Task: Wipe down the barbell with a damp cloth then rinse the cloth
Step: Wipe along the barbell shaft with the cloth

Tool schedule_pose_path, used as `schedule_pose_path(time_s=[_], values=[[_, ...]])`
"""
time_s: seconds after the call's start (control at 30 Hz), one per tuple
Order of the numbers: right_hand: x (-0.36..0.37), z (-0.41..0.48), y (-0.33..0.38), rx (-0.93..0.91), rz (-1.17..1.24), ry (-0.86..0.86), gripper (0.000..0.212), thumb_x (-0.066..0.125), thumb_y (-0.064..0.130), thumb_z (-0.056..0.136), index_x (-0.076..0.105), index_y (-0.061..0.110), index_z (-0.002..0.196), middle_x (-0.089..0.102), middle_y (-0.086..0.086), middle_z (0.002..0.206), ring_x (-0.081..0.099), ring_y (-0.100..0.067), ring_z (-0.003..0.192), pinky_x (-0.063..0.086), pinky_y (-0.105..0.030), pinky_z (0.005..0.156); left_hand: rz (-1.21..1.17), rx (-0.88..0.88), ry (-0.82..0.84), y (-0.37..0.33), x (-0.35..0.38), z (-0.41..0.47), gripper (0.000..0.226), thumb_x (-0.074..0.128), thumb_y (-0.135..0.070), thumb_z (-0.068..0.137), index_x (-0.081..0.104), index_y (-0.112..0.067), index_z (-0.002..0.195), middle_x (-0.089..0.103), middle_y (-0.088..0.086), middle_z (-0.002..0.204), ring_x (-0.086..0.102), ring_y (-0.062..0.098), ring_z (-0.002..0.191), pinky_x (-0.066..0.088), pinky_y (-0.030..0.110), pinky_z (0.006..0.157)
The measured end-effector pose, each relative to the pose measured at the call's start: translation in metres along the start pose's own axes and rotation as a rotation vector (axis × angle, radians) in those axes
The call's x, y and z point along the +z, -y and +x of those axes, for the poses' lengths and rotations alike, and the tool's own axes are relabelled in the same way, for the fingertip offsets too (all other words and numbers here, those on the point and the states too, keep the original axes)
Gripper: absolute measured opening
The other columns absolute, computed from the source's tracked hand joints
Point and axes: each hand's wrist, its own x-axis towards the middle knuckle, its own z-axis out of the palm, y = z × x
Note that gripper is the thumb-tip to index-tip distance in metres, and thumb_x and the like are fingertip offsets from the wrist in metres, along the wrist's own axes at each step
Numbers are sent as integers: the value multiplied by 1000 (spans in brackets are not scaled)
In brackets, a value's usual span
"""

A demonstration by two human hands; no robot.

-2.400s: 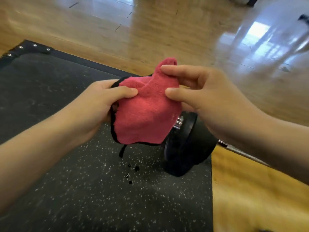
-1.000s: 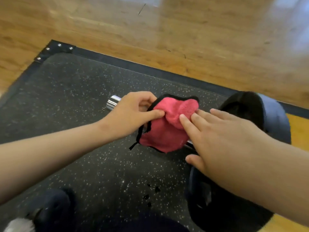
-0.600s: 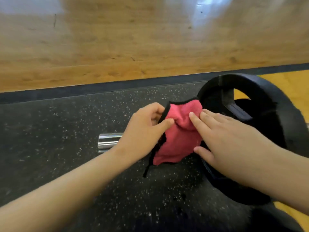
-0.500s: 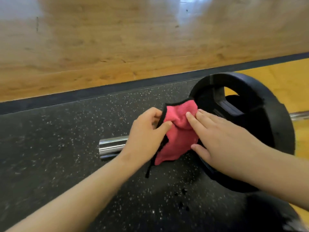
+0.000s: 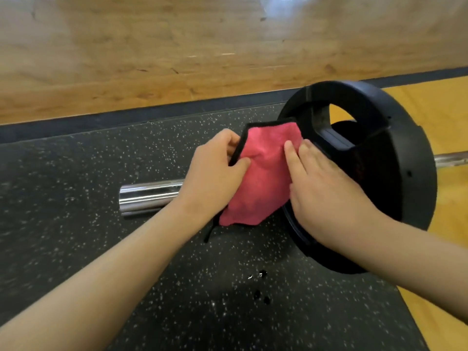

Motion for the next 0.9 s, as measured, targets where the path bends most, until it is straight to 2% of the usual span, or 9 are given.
schedule_pose_path(time_s=[0.07, 0.13, 0.2, 0.27, 0.4, 0.53, 0.67, 0.8, 0.9], values=[[3, 4, 1, 63, 43, -32, 64, 37, 17, 98, 7, 0, 152, 11, -23, 158, 12, -33, 147, 16, -40, 118, 261, 78, -99, -1, 2, -3, 36, 66, -14, 86, 53, -19, 120, 58, -10, 101, 55, 9, 97, 44, 22, 87], [10, 3, 6, 111, 91, -153, 62, 43, 17, 95, 22, -4, 149, 18, -30, 154, 20, -40, 144, 22, -45, 115, 458, 177, -173, 0, 4, -10, 53, 65, -10, 86, 44, -13, 135, 51, 0, 118, 47, 17, 110, 37, 26, 96], [22, -1, 13, 67, 146, -302, 54, 44, 13, 93, 36, -5, 143, 29, -29, 150, 27, -41, 141, 27, -49, 112, 557, 306, -124, 2, 10, -21, 45, 62, -8, 85, 51, -11, 129, 52, 4, 122, 47, 20, 113, 36, 30, 99], [37, -8, 23, -15, 205, -334, 53, 41, 18, 93, 41, -3, 141, 38, -22, 148, 32, -35, 140, 29, -48, 113, 618, 371, 5, 5, 15, -30, 34, 54, -15, 87, 58, -12, 120, 56, 1, 120, 50, 18, 112, 33, 28, 102], [61, -8, 46, 3, 296, -337, 60, 32, 23, 92, 33, -9, 143, 33, -26, 150, 26, -37, 143, 27, -51, 115, 645, 335, 166, 14, 16, -35, 48, 50, -22, 85, 48, -16, 133, 51, -4, 133, 45, 12, 124, 29, 25, 111], [71, 1, 52, 18, 371, -390, 65, 33, 19, 87, 27, -7, 146, 26, -25, 153, 16, -36, 146, 16, -50, 118, 781, 347, 150, 22, 11, -38, 51, 49, -26, 89, 44, -9, 137, 51, 4, 136, 47, 18, 126, 23, 26, 111], [76, -4, 31, 42, 358, -407, 69, 37, 13, 81, 26, -5, 148, 24, -20, 155, 16, -32, 147, 16, -45, 117, 900, 413, 86, 21, 29, -35, 54, 43, -27, 88, 47, -1, 135, 54, 12, 133, 52, 27, 122, 29, 34, 108], [79, -8, 14, 94, 284, -367, 77, 58, 8, 79, 25, -8, 147, 24, -23, 154, 19, -35, 145, 13, -43, 115, 927, 462, -10, 8, 65, -27, 45, 49, -17, 90, 51, -1, 131, 58, 11, 125, 55, 28, 115, 38, 36, 105], [79, -7, 22, 140, 208, -357, 82, 65, 13, 76, 27, -11, 145, 26, -28, 152, 22, -40, 143, 16, -48, 116, 974, 439, -8, 5, 66, -27, 42, 37, -14, 93, 52, -2, 130, 59, 11, 122, 57, 27, 112, 41, 39, 104]])
